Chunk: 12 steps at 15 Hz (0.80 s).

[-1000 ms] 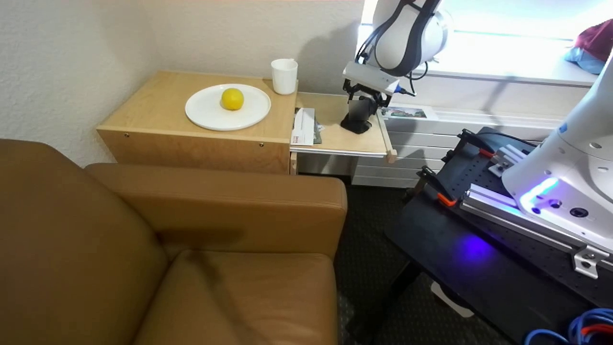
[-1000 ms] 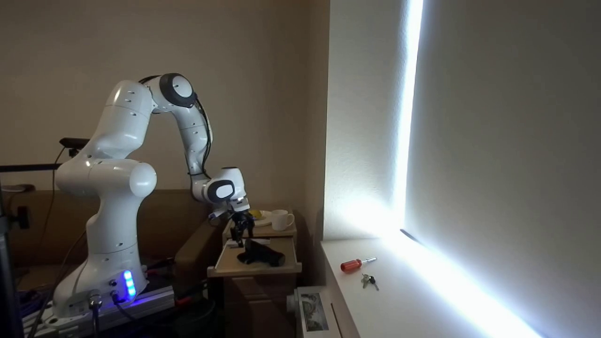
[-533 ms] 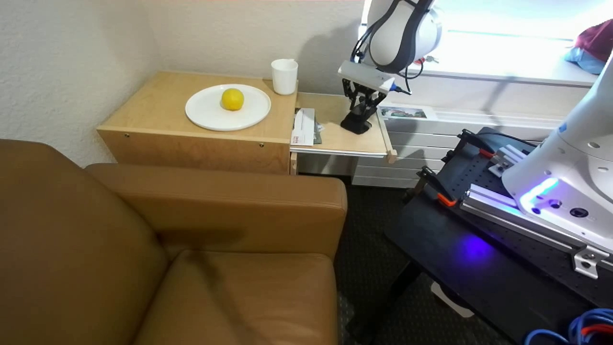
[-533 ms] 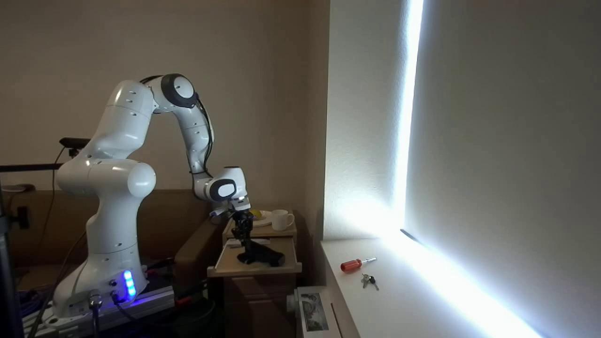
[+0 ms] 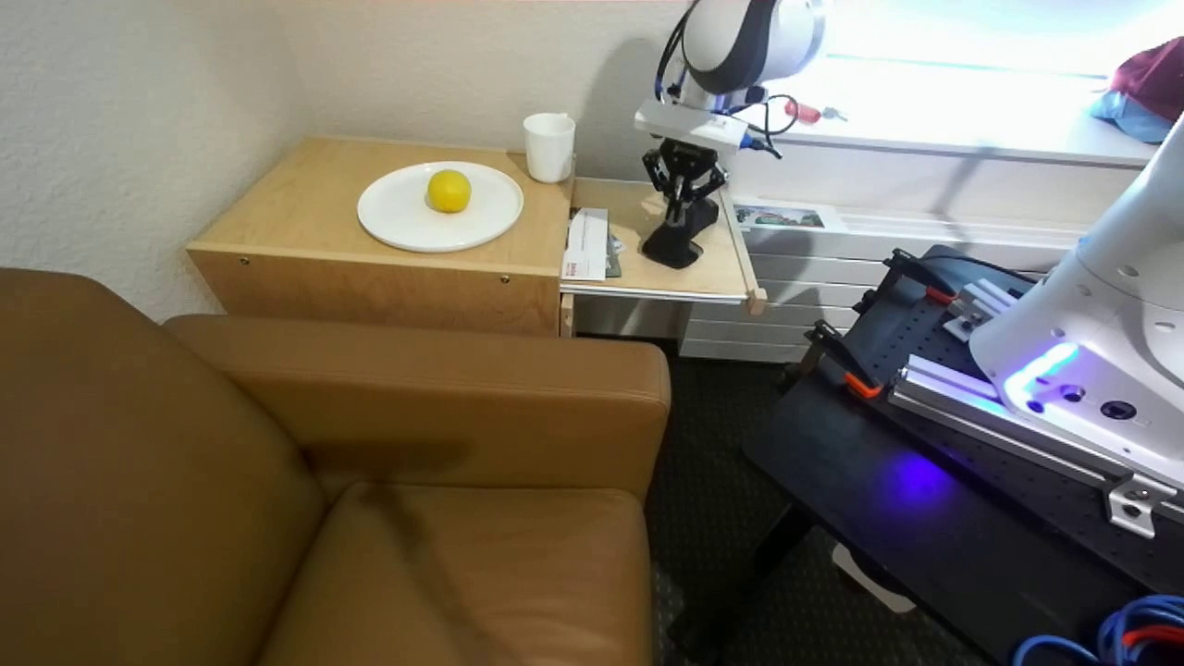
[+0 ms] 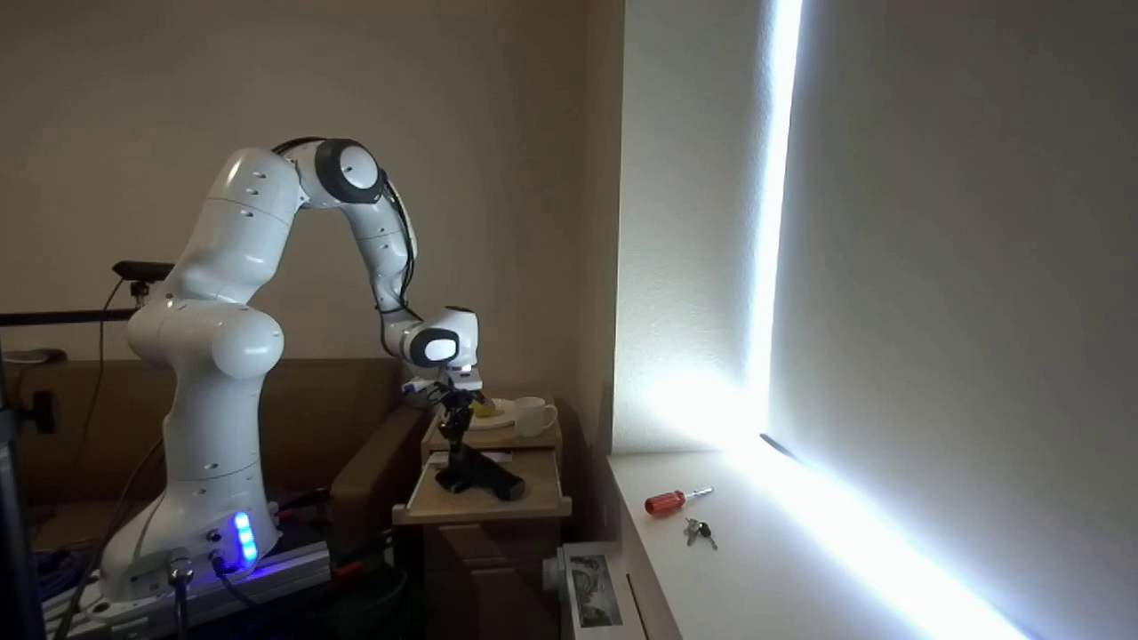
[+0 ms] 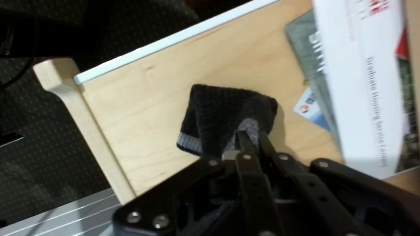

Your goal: Put the sock in the cup then close the first top drawer

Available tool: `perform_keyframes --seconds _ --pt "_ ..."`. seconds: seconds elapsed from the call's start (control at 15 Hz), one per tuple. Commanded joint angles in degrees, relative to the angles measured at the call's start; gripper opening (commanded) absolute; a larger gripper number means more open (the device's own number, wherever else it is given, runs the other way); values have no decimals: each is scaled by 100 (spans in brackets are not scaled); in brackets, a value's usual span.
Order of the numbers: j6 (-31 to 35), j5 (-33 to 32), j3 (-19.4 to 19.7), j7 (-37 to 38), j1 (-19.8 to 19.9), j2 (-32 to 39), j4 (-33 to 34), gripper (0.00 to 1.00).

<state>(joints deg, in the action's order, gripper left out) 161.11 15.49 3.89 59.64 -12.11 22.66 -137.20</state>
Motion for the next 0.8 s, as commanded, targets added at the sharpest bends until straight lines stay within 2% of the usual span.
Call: perform_keyframes --seconds 0.0,0.2,0.47,0.53,0.67,0.73 --pt "-206 891 -968 -1091 871 -800 76 2" --pt "-477 2133 -1477 -2152 1255 -1585 218 2" --pt "-1044 3748 -1271 -3555 1001 -2471 580 2" --pt "-660 3196 -1193 -2941 883 -2164 494 7" --pt "-921 3521 -1192 -3264 893 -2502 563 7" --pt "-949 3534 -1194 -3275 894 -2555 563 2"
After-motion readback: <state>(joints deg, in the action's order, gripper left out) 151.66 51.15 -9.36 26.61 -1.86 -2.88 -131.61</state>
